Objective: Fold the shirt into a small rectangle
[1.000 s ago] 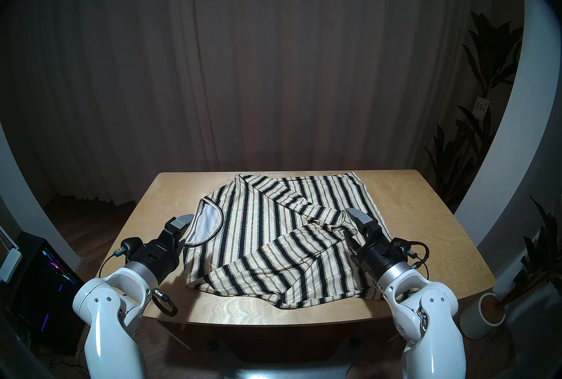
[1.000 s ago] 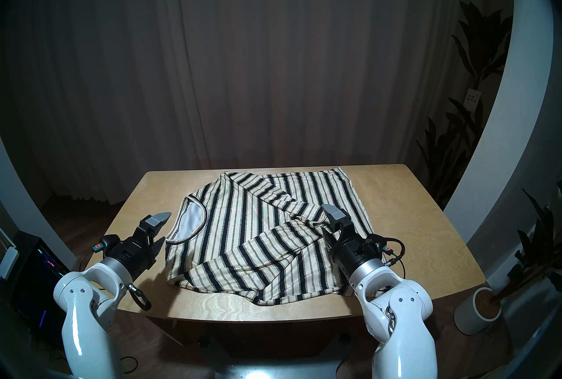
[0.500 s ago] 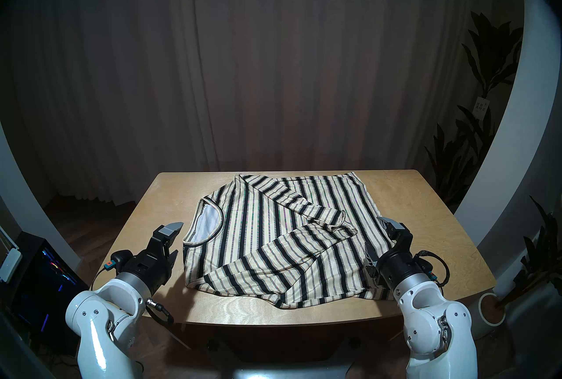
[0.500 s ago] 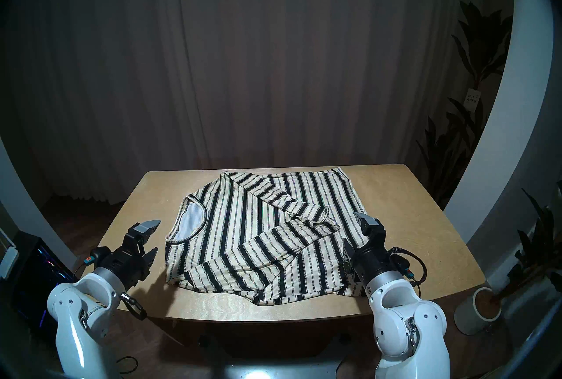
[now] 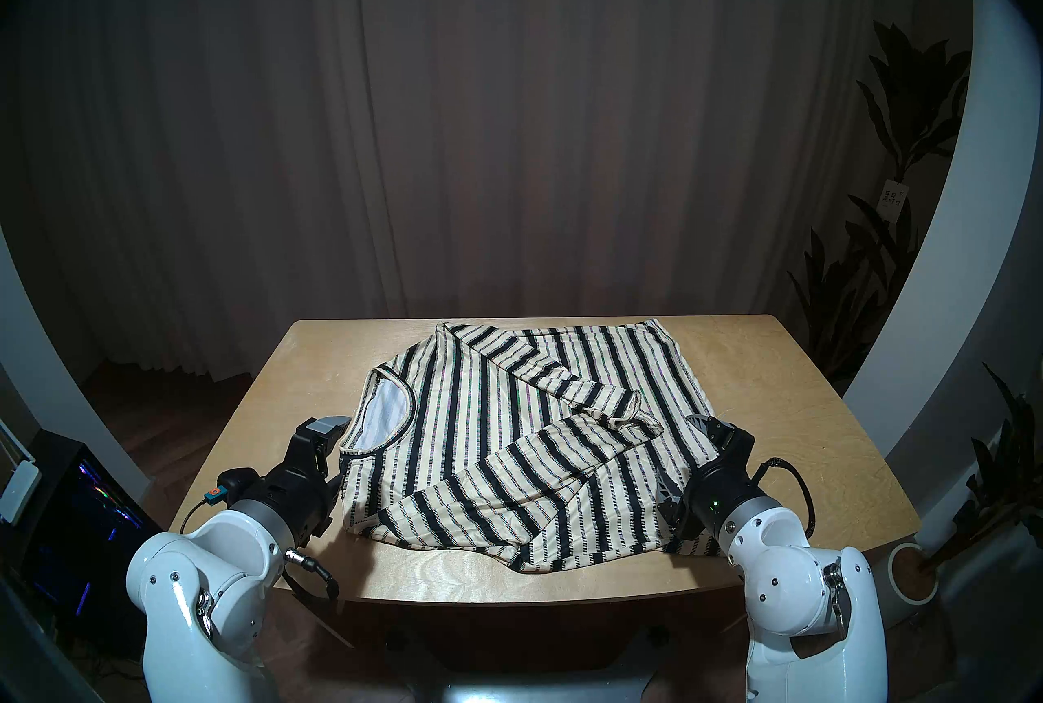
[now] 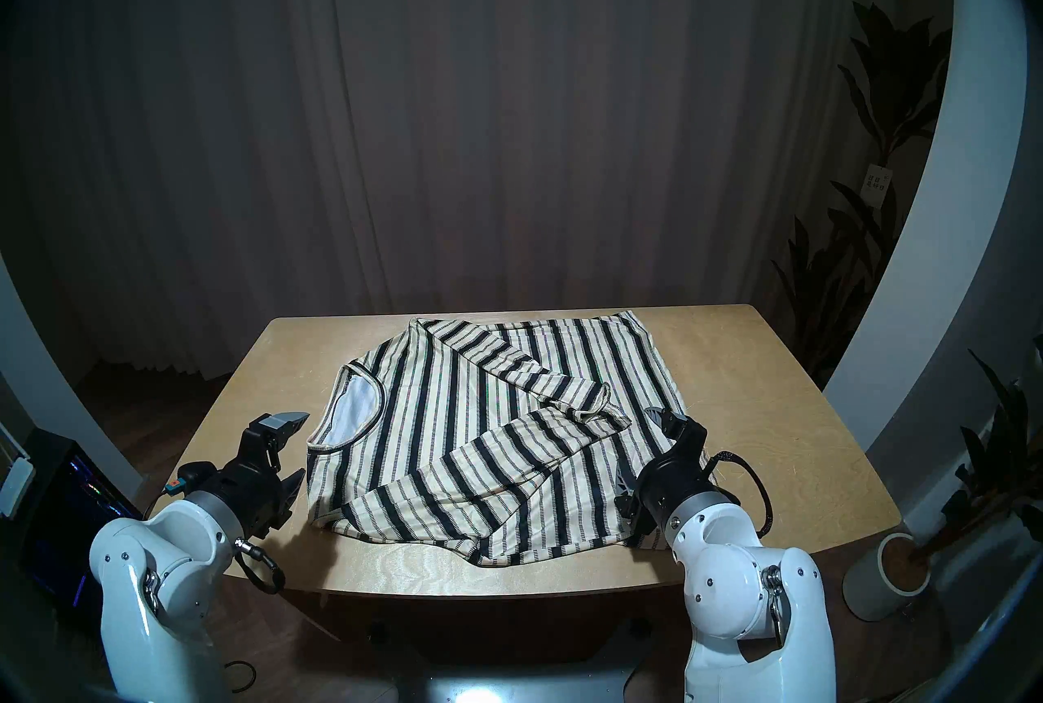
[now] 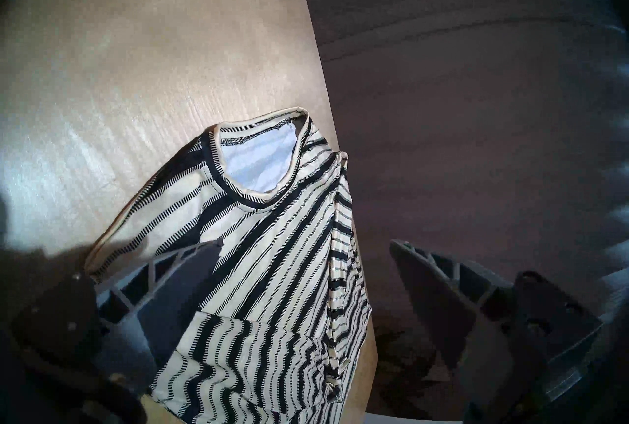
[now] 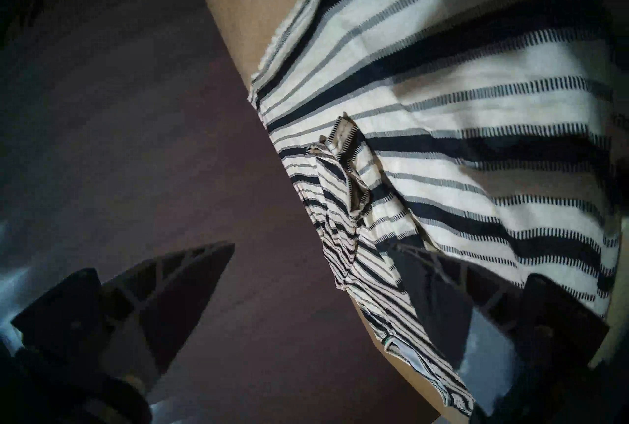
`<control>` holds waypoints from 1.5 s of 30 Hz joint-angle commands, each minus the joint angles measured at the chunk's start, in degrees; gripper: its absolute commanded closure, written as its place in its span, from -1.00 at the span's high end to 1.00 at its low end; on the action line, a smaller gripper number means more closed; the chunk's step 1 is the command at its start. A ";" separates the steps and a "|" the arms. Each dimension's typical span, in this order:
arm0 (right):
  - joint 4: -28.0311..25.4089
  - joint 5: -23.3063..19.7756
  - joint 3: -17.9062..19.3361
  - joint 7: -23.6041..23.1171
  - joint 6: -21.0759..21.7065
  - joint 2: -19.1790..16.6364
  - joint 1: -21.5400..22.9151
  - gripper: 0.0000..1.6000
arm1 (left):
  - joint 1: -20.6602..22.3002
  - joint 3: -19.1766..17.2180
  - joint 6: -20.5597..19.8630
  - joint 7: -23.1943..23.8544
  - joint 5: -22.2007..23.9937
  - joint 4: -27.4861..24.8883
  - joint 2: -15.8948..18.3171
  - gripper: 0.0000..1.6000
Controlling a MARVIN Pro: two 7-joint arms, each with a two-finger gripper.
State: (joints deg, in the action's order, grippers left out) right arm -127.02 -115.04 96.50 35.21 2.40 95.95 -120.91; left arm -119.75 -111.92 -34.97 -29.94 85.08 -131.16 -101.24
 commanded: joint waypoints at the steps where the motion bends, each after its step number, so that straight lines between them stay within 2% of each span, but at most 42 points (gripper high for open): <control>1: -2.71 -2.52 -0.01 2.62 0.85 -0.52 -0.05 1.00 | -2.41 -0.60 3.33 3.12 -1.87 -0.66 -1.09 1.00; 3: -3.04 -2.48 0.04 2.54 1.15 -0.83 -0.42 1.00 | -2.75 -0.84 3.21 3.39 -2.00 -0.66 -1.28 1.00; 8: -5.27 -3.94 1.19 4.12 2.05 -1.94 -1.20 1.00 | -5.22 -2.51 1.21 4.96 1.61 -0.84 -1.77 1.00; 9: -6.18 -4.61 1.94 4.83 2.69 -2.51 -1.76 1.00 | -5.84 -3.01 -0.14 4.79 3.58 -0.67 -1.91 1.00; 13: -7.85 -7.74 4.17 5.84 4.68 -3.16 -3.77 1.00 | -6.96 -3.62 -1.93 5.76 5.61 -0.40 -1.55 1.00; 17: -7.27 -10.88 5.94 6.07 6.30 -3.05 -5.04 1.00 | -7.19 -5.53 -4.93 6.91 9.38 1.76 -0.49 1.00; 22: -4.65 -11.75 6.59 2.64 7.81 -1.70 -6.08 1.00 | -6.69 -7.21 -6.76 9.06 10.78 4.75 0.70 1.00; 28: -2.57 -12.72 7.05 0.13 7.32 0.07 -5.90 1.00 | -6.19 -7.27 -6.81 8.90 10.39 6.03 0.57 1.00; 34: -3.51 -11.60 6.94 -0.45 6.80 0.53 -7.78 1.00 | -5.75 -6.53 -8.69 8.13 10.40 6.69 1.90 1.00; 35: -3.77 -12.01 6.89 -0.02 5.83 1.29 -8.05 1.00 | -5.76 -6.60 -9.47 7.71 11.37 6.78 2.13 1.00; 39: -4.72 -10.73 5.93 -1.70 6.95 1.74 -10.12 1.00 | -5.80 -7.87 -11.20 5.28 14.70 7.23 2.85 1.00; 41: -4.64 -10.99 5.59 -1.66 5.98 2.67 -10.77 1.00 | -5.27 -9.05 -13.99 2.52 18.13 8.63 5.30 1.00; 43: -4.51 -11.67 5.50 -1.51 6.13 2.82 -10.88 1.00 | -5.00 -9.36 -14.92 2.30 18.59 9.19 6.32 1.00; 45: -4.63 -10.48 4.75 -2.27 6.40 2.86 -11.57 1.00 | -4.15 -10.03 -16.31 1.83 20.25 10.30 7.51 1.00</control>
State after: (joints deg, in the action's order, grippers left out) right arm -129.97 -126.08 102.50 34.54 8.79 97.14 -130.22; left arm -125.50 -120.17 -47.31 -26.45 100.71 -122.40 -98.29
